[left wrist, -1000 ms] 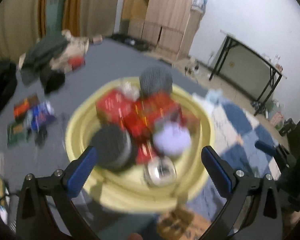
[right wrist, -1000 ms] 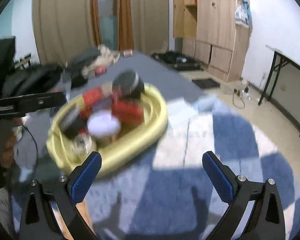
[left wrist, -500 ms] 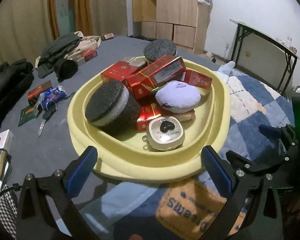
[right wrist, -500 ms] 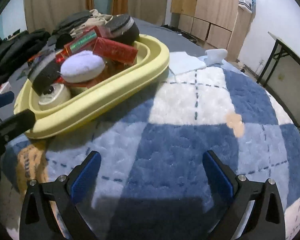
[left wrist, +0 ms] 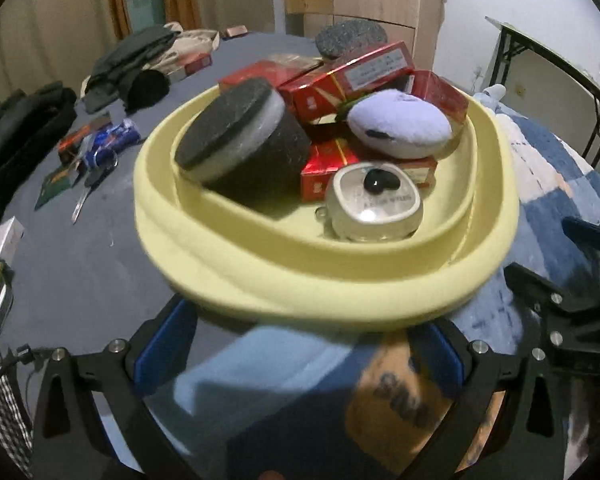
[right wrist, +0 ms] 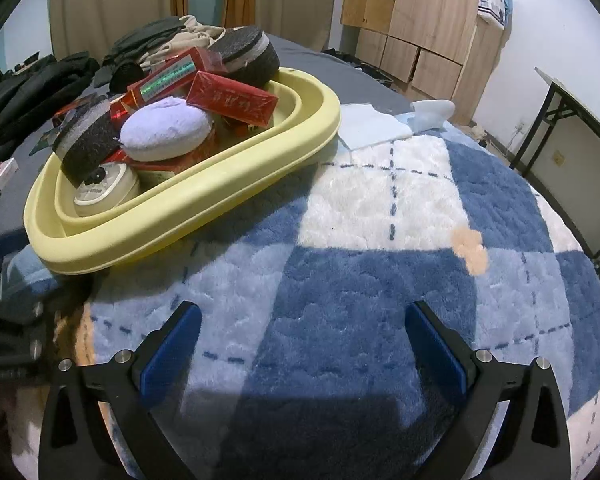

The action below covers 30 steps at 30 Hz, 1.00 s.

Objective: Organize rigid objects

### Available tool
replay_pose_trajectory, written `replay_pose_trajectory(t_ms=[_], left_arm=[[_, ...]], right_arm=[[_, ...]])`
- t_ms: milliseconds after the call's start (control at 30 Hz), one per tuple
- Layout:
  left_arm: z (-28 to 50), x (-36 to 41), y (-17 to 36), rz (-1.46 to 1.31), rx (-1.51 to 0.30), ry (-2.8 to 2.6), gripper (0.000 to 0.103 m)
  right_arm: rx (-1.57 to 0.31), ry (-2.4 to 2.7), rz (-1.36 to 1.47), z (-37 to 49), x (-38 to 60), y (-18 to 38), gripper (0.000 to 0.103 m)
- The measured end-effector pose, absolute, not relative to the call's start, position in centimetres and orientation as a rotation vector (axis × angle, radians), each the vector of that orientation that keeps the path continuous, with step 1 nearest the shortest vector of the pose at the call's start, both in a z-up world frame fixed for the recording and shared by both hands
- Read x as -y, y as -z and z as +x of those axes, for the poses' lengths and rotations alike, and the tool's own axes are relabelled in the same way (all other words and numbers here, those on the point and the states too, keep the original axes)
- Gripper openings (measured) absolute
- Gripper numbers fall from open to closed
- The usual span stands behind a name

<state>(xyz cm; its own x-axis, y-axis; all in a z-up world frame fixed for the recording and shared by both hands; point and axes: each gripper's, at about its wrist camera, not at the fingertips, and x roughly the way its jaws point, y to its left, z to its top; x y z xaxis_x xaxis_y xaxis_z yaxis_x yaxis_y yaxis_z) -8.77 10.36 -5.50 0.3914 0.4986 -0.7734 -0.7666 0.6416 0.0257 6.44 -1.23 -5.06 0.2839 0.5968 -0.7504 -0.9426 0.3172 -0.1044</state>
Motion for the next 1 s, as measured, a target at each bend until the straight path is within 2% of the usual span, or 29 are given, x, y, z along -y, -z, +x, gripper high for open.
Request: replay_pose_trajectory(t_ms=[1000], left_arm=[[-8.73,-10.9,5.78,-0.397,-0.838,-0.807,0.103]], right_arm=[[-0.66,-1.123,-0.627,6.3,1.42,4.97,0.103]])
